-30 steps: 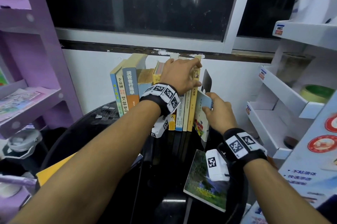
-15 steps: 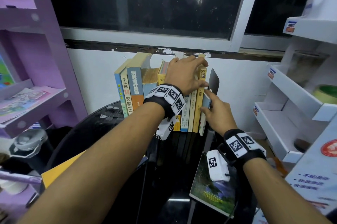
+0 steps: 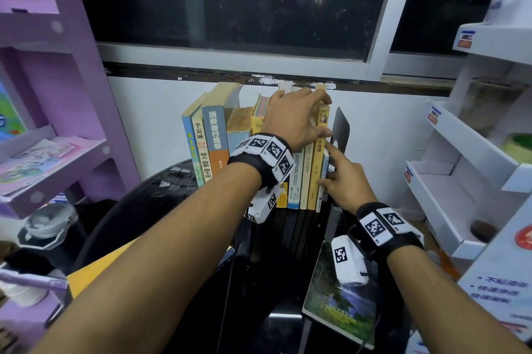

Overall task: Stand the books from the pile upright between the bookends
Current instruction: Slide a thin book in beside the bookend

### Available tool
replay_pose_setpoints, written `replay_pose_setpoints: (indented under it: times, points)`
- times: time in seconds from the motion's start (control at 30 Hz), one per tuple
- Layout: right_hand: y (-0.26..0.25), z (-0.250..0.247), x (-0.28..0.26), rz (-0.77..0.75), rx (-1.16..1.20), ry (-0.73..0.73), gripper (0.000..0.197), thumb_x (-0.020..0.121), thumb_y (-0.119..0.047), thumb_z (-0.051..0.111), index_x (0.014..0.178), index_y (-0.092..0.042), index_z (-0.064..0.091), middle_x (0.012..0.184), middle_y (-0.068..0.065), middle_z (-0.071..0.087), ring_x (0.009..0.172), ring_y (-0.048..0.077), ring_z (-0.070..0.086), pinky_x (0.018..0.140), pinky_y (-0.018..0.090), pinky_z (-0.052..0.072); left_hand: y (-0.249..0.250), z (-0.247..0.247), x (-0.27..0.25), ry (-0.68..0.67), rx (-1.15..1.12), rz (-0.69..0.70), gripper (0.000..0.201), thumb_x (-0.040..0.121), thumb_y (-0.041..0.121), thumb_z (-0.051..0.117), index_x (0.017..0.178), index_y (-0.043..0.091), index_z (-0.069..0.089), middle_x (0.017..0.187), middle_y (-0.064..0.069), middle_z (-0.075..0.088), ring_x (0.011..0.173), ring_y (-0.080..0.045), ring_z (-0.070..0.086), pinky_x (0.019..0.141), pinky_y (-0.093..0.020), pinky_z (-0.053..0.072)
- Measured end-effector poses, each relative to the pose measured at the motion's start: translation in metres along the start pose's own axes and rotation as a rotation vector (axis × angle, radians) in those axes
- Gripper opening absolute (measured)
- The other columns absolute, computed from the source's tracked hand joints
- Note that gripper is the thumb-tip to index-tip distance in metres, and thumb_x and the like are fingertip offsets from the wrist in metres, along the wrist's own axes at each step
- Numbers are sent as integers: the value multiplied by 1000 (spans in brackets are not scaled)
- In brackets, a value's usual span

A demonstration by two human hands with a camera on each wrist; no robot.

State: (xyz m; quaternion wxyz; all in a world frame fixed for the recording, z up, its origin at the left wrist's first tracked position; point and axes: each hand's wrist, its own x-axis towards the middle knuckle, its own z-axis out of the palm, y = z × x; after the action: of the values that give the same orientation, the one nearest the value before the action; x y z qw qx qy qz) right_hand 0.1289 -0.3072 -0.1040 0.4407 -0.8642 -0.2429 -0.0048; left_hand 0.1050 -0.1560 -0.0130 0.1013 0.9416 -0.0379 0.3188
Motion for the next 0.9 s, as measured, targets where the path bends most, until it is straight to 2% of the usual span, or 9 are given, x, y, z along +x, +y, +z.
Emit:
replay_pose_setpoints:
  times: [0.2,0.33,0.47,0.6,0.67,0.8,0.83,0.9]
  points:
    - [4,-1,1,-25,34,0,81,88,8,59,148,-37,28,121,1,62,102,17,68,78,32,60,1,0,0,8,6,1,52,75,58,67,119,36,53,124,10,60,112,-15,56,108,-45,32]
    - [3,0,1,-27,14,-1,80,89,7,58,149,-35,25,126,3,60,107,20,66,87,40,57,1,2,-1,9,6,2,52,74,59,66,119,36,52,123,10,60,111,-15,56,108,-45,31]
    - [2,-1,0,-38,-9,4,78,89,5,59,150,-30,25,130,4,60,107,18,66,87,35,57,0,4,-2,18,13,15,53,74,60,66,119,37,52,122,11,61,111,-14,57,108,-46,31]
    - [0,-3,0,-34,-20,-8,78,89,2,60,150,-30,23,130,5,60,109,19,66,89,38,56,0,4,-3,15,30,38,54,76,59,64,122,36,50,125,11,60,115,-15,56,110,-46,29]
    - [-3,-4,-1,-34,-18,-18,77,90,1,60,149,-30,23,130,5,59,108,19,66,89,35,56,0,3,-4,12,35,46,54,77,58,63,124,36,49,127,10,59,116,-16,55,110,-47,27]
    - [-8,-10,-6,-41,-26,-21,72,90,-1,61,146,-31,28,129,1,60,96,8,65,78,20,54,-1,-2,-6,-31,25,59,56,80,56,61,129,35,46,132,10,56,123,-16,49,112,-47,24]
    - [-10,-12,-7,-45,-39,-13,71,90,-1,61,146,-31,29,129,1,60,92,6,64,77,20,54,-1,-4,-6,-50,20,66,56,81,56,61,131,35,45,134,10,54,125,-16,47,113,-47,24]
    - [-13,-16,-11,-43,-47,4,70,89,-1,61,146,-30,31,130,1,59,88,7,64,80,25,55,-2,-9,-7,-74,-6,88,56,82,53,61,133,33,45,136,9,52,128,-16,45,113,-46,24]
